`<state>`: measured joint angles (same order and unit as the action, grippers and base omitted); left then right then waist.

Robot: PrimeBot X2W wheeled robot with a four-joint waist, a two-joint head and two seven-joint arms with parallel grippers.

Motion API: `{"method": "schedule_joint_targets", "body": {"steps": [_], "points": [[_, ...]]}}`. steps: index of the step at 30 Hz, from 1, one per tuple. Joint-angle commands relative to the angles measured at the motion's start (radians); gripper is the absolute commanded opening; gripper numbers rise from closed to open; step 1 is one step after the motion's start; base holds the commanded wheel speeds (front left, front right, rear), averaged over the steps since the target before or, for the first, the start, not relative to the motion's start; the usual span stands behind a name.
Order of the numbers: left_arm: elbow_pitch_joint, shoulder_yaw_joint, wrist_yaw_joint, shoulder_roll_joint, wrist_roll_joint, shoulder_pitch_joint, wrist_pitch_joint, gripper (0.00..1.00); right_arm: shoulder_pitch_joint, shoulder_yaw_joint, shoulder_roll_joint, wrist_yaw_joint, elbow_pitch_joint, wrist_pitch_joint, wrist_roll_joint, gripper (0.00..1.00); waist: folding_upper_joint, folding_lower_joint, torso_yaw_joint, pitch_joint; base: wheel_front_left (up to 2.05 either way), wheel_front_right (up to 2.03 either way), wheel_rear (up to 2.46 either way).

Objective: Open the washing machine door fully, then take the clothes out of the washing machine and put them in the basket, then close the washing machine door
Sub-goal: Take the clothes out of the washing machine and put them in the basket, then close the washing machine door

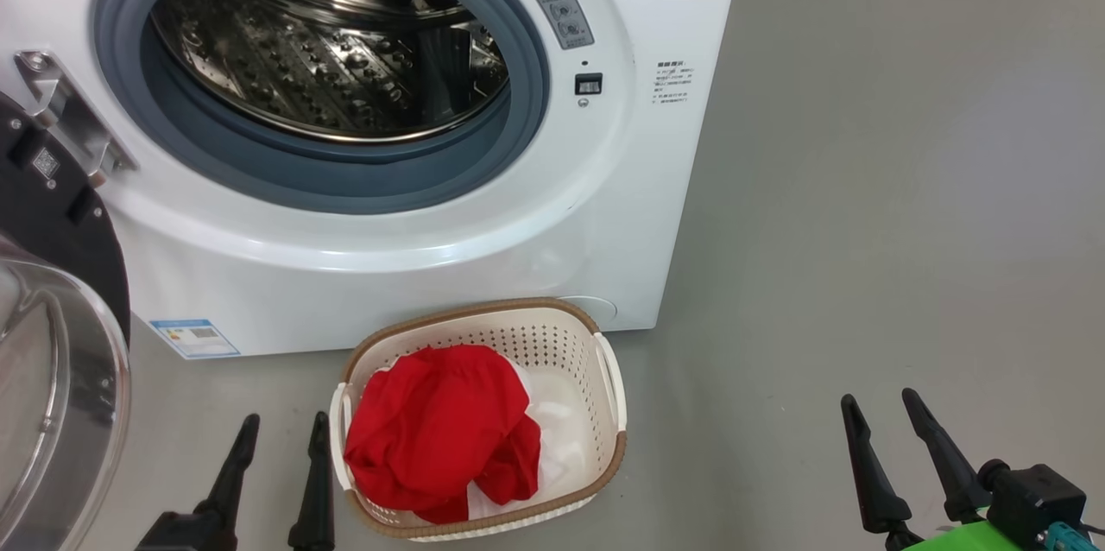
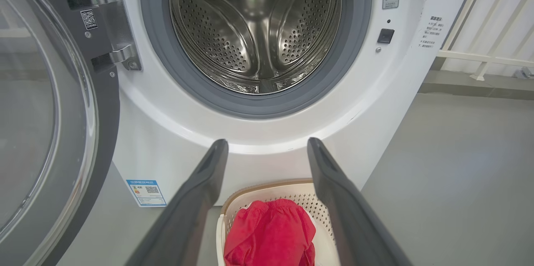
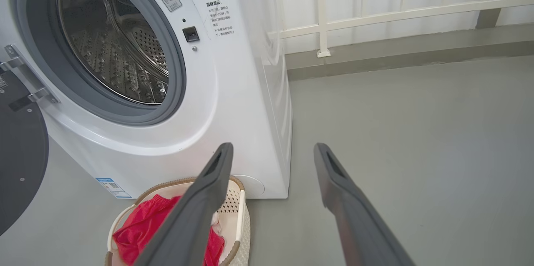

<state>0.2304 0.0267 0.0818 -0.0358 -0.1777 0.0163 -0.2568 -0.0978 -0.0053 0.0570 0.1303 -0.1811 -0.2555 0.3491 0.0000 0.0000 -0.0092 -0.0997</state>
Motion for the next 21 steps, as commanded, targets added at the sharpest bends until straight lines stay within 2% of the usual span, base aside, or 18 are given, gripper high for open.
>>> {"method": "schedule_joint_targets", "body": {"steps": [1, 7, 21], "points": [[-0.038, 0.029, -0.012, -0.014, -0.005, -0.004, -0.005, 1.00, 0.006, 0.016, 0.013, 0.000, 0.027, -0.006, -0.012, 1.00, 0.0000, 0.0000, 0.000, 0.000, 0.00, 0.00, 0.00], [-0.078, 0.023, -0.028, -0.014, -0.009, -0.040, -0.005, 1.00, -0.001, 0.006, 0.011, 0.000, 0.031, -0.006, -0.011, 1.00, 0.0000, 0.0000, 0.001, -0.004, 0.00, 0.00, 0.00], [-0.086, 0.023, -0.031, -0.014, -0.004, -0.031, -0.005, 1.00, 0.007, 0.006, 0.007, 0.000, 0.031, -0.006, -0.012, 1.00, 0.0000, 0.0000, -0.004, -0.010, 0.00, 0.00, 0.00]]}}
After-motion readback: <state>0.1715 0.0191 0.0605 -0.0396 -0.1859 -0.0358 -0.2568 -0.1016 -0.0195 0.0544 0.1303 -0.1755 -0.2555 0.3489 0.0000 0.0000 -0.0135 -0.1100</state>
